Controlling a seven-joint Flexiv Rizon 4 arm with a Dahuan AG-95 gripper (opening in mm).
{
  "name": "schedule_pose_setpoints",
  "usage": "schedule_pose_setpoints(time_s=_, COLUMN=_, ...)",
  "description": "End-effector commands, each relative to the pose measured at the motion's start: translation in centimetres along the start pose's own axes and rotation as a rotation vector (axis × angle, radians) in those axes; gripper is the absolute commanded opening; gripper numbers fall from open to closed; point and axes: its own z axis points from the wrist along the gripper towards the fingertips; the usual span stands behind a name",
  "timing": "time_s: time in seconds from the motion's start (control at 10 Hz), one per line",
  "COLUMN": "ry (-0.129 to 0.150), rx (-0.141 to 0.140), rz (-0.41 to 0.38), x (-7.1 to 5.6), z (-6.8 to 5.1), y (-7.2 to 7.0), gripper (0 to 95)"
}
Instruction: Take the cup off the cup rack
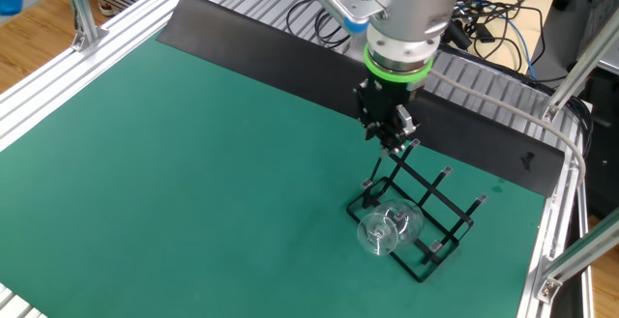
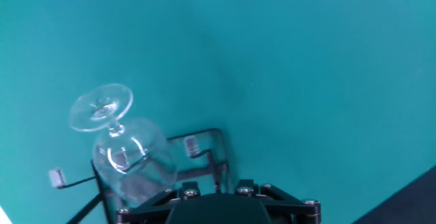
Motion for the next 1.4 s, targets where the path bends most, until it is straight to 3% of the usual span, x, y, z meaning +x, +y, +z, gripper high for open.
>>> schedule_pose_setpoints(time_s=0.1, ry=-0.006, rx=-0.008, rz=0.021, x=1.0, z=0.1, y=0.7, gripper=38.0)
schedule_pose_setpoints(time_s=0.6, ry=-0.037, rx=-0.035, rz=0.043, x=3.2, z=-0.3, y=4.3, gripper=38.0)
schedule_pose_setpoints(time_s=0.9, ry=-0.077, rx=-0.055, rz=0.027, x=3.1, z=0.3, y=4.7, gripper=38.0)
schedule_pose_setpoints(time_s=1.4, ry=-0.092, rx=-0.064, rz=0.035, x=2.8, z=1.5, y=5.3, gripper=38.0)
